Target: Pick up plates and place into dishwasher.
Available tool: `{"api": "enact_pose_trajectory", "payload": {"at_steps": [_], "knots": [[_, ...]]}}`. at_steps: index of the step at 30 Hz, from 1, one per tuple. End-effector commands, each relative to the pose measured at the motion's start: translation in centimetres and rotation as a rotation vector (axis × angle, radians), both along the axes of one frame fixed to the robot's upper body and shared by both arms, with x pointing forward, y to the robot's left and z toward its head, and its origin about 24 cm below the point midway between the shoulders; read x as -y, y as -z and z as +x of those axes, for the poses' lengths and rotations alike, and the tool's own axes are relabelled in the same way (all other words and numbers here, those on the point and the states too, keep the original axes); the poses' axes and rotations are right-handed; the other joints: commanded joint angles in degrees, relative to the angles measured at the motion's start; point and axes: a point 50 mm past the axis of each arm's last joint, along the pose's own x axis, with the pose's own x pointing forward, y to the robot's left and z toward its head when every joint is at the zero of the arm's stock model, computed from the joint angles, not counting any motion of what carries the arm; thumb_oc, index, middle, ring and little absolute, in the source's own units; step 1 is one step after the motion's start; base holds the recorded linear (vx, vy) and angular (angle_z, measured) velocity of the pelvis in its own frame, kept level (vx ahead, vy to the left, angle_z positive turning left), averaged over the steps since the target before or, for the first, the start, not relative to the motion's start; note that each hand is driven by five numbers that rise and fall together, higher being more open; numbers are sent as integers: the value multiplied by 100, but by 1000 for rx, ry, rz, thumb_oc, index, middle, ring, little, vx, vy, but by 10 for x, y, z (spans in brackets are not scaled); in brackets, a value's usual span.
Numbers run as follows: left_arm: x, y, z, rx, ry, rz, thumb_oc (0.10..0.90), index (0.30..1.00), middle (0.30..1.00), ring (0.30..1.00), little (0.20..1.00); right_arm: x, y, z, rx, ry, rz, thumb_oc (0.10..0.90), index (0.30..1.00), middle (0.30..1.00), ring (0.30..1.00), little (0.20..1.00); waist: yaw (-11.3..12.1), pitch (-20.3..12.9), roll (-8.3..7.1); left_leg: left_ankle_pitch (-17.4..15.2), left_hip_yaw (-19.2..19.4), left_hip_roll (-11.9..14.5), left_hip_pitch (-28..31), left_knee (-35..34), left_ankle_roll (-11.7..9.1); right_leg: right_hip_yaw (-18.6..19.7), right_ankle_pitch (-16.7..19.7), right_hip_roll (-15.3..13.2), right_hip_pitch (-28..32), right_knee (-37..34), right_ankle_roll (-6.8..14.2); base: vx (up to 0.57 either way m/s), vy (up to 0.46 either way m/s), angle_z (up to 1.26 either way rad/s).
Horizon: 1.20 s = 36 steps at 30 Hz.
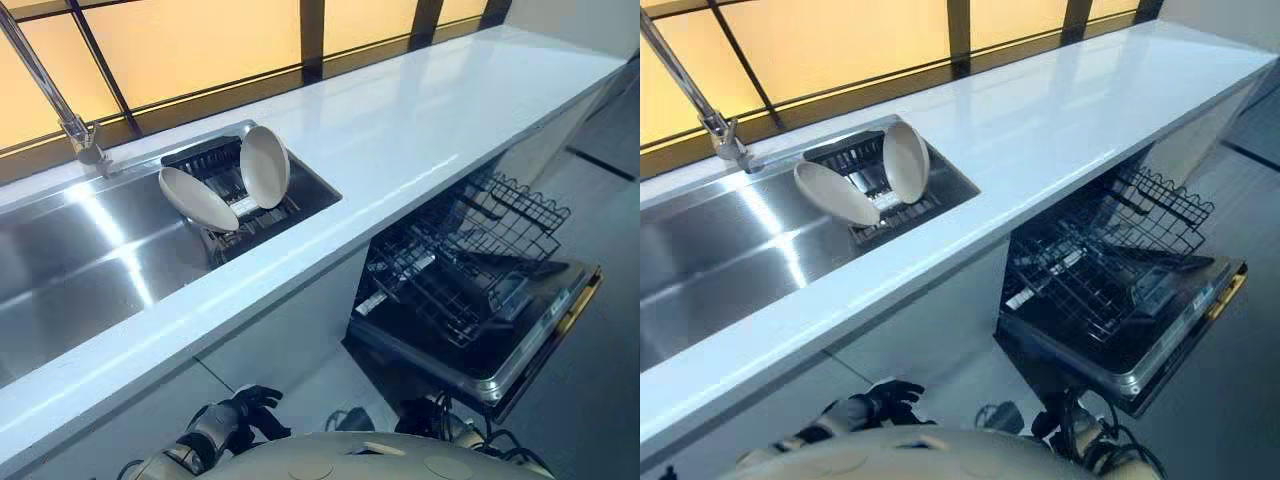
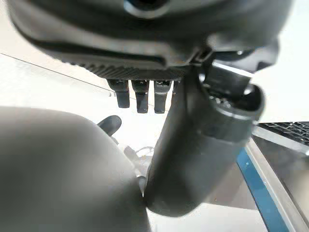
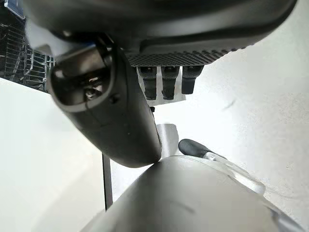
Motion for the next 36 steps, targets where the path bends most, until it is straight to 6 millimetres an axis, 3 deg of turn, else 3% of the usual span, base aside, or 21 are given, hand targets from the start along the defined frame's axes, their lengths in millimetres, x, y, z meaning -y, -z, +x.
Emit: {"api": "enact_pose_trajectory", "payload": {"at_steps": [1, 31, 36], "knots": [[-14, 2, -4, -62, 28, 66, 800, 900, 900, 900, 900, -2, -2, 10, 25, -49, -2, 800, 900, 900, 900, 900, 182, 215, 60, -568, 163, -354, 191, 37, 325, -275, 489, 194, -559, 235, 31, -98, -399, -31], [-13, 2, -3, -37, 42, 70, 800, 900, 900, 900, 900, -3, -2, 11, 21, -56, 0, 800, 900, 900, 900, 900, 183, 206, 50, -569, 173, -352, 199, 37, 321, -267, 486, 195, -553, 239, 28, 0, 0, 0], [0, -8, 22, 136, 304, 88, 800, 900, 900, 900, 900, -1, -3, 15, 23, -80, -5, 800, 900, 900, 900, 900, 156, 229, 68, -570, 200, -338, 194, 37, 310, -248, 486, 203, -571, 255, 36, 0, 0, 0]]}}
